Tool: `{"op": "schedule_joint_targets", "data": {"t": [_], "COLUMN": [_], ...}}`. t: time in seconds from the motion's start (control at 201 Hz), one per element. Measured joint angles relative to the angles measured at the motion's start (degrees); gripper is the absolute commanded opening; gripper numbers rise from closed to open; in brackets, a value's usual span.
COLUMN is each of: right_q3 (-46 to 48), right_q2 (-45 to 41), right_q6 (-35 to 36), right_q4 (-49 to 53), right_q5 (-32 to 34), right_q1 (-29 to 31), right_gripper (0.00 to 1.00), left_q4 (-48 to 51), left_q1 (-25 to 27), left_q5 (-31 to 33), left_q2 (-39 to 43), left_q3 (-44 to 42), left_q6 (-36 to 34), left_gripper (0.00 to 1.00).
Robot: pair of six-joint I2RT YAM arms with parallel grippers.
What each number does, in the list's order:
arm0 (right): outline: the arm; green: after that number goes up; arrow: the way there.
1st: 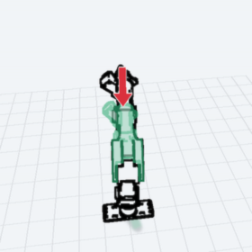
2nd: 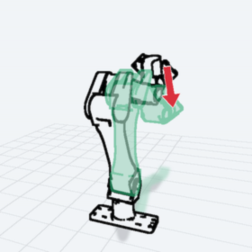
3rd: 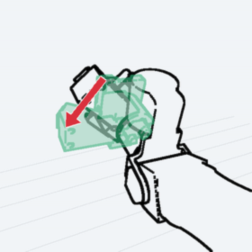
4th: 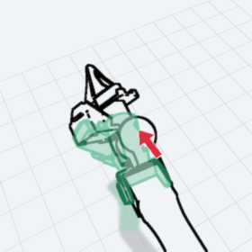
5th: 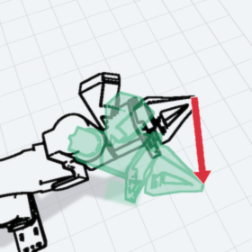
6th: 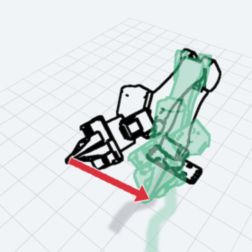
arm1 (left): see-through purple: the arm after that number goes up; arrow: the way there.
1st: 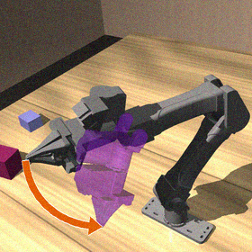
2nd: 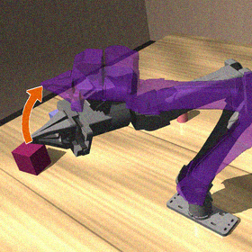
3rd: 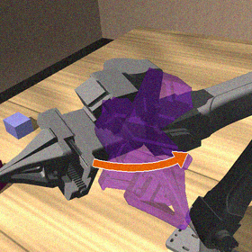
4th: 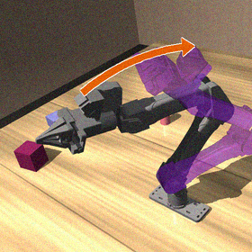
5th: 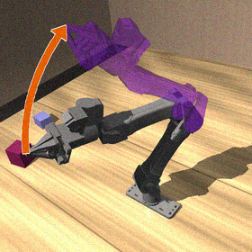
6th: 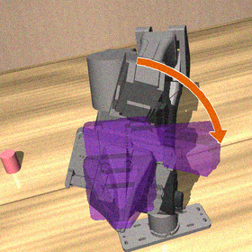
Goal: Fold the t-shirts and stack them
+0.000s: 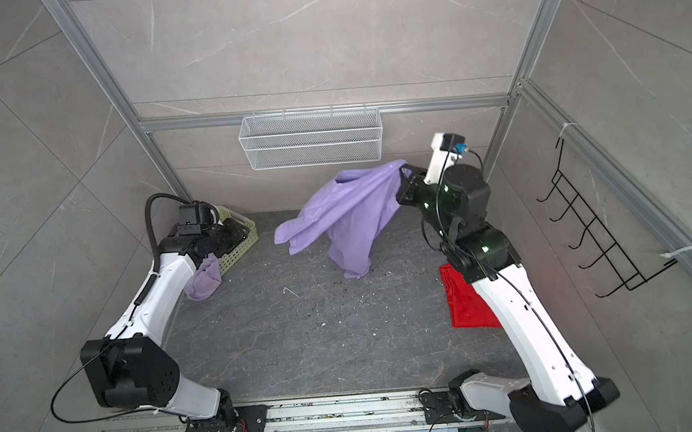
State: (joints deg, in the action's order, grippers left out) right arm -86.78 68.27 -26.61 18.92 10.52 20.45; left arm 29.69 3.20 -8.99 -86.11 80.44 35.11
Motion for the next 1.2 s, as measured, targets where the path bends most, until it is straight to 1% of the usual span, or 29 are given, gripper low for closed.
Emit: {"op": "schedule_joint_targets", "data": {"t": [0.01, 0.03, 0.04, 0.06, 0.095, 0.105, 0.12, 0.149, 0.194, 0.259, 0.378, 0.533, 0.607, 0.697, 0.842, 0.961, 1.2], "right_q3": [0.9, 3.0, 4.3, 6.6, 9.5, 10.4, 11.7, 13.7, 16.2, 19.1, 21.8, 21.7, 22.3, 25.4, 32.9, 37.8, 40.1], "right_q2": [-0.5, -1.4, -1.9, -2.6, -3.2, -3.3, -3.3, -2.7, -1.0, 1.0, 1.5, 1.7, 2.2, 2.5, 3.8, 6.4, 11.1], "right_q6": [0.2, -0.5, -0.3, -1.0, -1.3, -1.5, -2.0, -3.0, -4.5, -6.3, -8.7, -13.5, -16.2, -20.6, -28.4, -34.1, -39.1], "right_q4": [0.1, 0.6, 0.8, 1.3, 2.7, 3.2, 4.0, 5.7, 8.5, 11.1, 11.8, 10.7, 9.7, 7.9, 5.0, 2.3, -1.3], "right_q5": [0.8, 2.5, 3.4, 5.3, 7.9, 8.6, 9.4, 10.9, 12.5, 13.3, 10.4, 3.6, 0.3, -3.3, -7.8, -10.9, -13.3], "right_q1": [-0.4, -1.4, -2.1, -3.5, -5.5, -6.4, -7.9, -10.7, -14.6, -18.1, -18.6, -18.0, -16.7, -13.2, -5.8, -2.8, 2.3], "right_gripper": [0.37, 0.5, 0.6, 0.75, 0.93, 0.96, 0.98, 0.98, 0.97, 0.94, 0.91, 0.88, 0.88, 0.88, 0.88, 0.88, 0.88], "left_q4": [0.1, 0.3, 0.4, 0.6, 1.0, 1.1, 1.2, 1.3, 1.4, 2.0, 2.2, 2.7, 2.9, 2.8, 1.5, 1.1, 0.7], "left_q1": [0.0, 0.0, 0.0, 0.0, 0.1, 0.1, 0.1, 0.2, 0.4, 0.9, 4.0, 10.6, 12.8, 14.6, 15.0, 15.0, 15.5], "left_q5": [0.2, 0.5, 0.7, 1.1, 1.4, 1.3, 1.4, 1.4, 1.3, 1.1, 1.2, 0.3, -0.4, -0.6, -0.7, -1.1, -2.1], "left_q2": [0.2, 0.6, 0.8, 1.1, 1.4, 1.4, 1.5, 1.5, 1.3, 0.4, -3.8, -12.2, -16.9, -22.4, -29.6, -34.5, -41.5], "left_q3": [-0.1, -0.2, -0.3, -0.4, -0.6, -0.7, -0.7, -1.0, -1.6, -2.3, -2.3, 0.2, 2.5, 5.8, 10.3, 13.4, 18.4], "left_q6": [0.0, -0.2, -0.3, -0.4, -0.6, -0.7, -0.7, -0.8, -0.8, -0.8, -1.5, -3.3, -3.7, -3.8, -3.0, -1.9, -1.6], "left_gripper": [0.42, 0.42, 0.42, 0.42, 0.43, 0.43, 0.43, 0.43, 0.43, 0.43, 0.46, 0.46, 0.46, 0.46, 0.47, 0.47, 0.47]}}
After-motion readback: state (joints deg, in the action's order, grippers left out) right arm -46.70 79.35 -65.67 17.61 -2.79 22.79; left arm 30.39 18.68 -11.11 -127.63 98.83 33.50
